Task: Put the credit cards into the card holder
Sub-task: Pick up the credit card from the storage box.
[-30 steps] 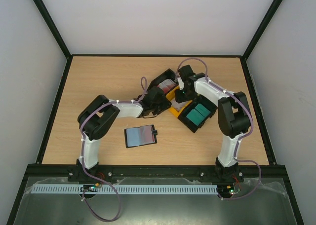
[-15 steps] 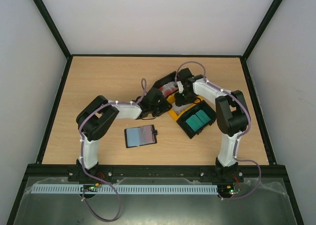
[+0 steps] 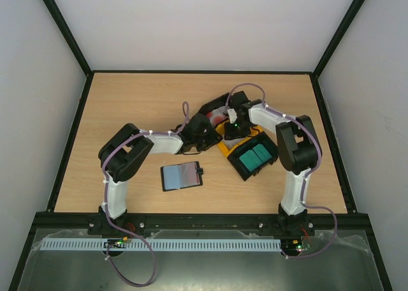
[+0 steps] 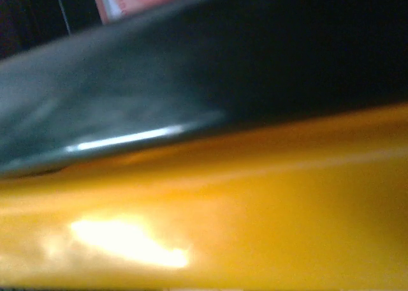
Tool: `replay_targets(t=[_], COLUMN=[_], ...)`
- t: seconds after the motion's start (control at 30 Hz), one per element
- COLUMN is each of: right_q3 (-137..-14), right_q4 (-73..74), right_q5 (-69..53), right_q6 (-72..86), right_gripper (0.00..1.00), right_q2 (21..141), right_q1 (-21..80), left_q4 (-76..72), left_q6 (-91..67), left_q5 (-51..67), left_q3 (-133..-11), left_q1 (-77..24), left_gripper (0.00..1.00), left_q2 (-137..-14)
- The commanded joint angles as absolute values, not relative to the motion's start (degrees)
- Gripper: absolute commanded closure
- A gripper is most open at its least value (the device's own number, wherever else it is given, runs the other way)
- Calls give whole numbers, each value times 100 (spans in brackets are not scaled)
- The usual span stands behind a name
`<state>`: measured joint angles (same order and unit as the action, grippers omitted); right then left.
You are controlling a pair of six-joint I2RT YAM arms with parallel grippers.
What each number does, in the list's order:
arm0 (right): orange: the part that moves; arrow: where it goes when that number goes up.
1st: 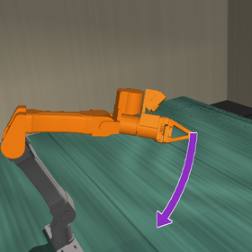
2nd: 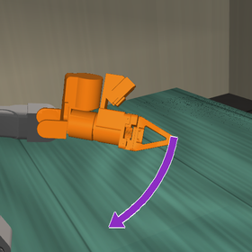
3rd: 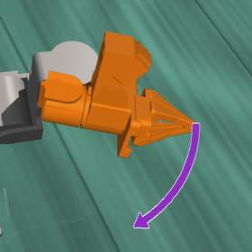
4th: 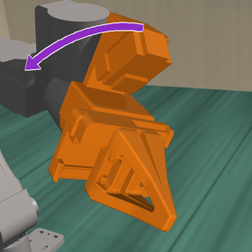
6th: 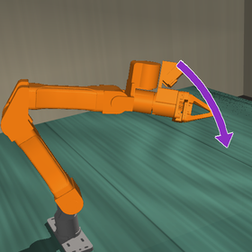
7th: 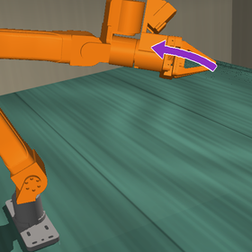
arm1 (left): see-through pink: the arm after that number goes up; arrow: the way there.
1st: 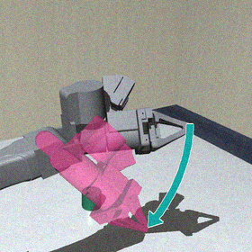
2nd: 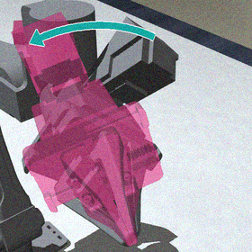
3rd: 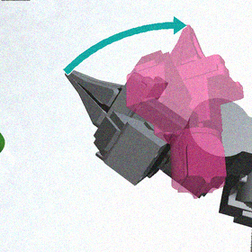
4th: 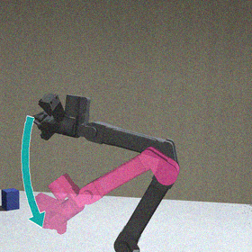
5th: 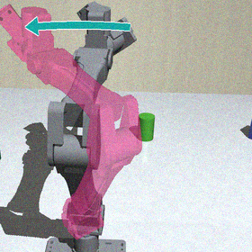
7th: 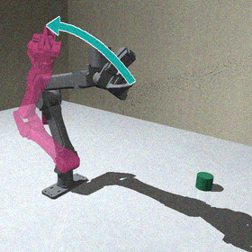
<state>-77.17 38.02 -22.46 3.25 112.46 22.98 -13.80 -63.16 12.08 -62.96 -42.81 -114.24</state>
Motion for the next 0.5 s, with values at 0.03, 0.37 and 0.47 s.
replay_targets(t=[0.03,0.37,0.47], right_q3=[-7674,-7591,-7522], right_q4=[3739,3670,3679], right_q5=[-2884,-3337,-3402], right_q6=[612,825,816], right_gripper=[72,85,87], right_q2=[11021,10725,10693], right_q1=[2329,2329,2329], left_q4=[-774,-765,-765], left_q6=[-5918,-5957,-5962], left_q5=[1138,1087,1073], left_q3=[-6266,-6235,-6228], left_q1=[-4334,-4333,-4333], left_gripper=[63,64,65], left_q2=[-11755,-11757,-11738])
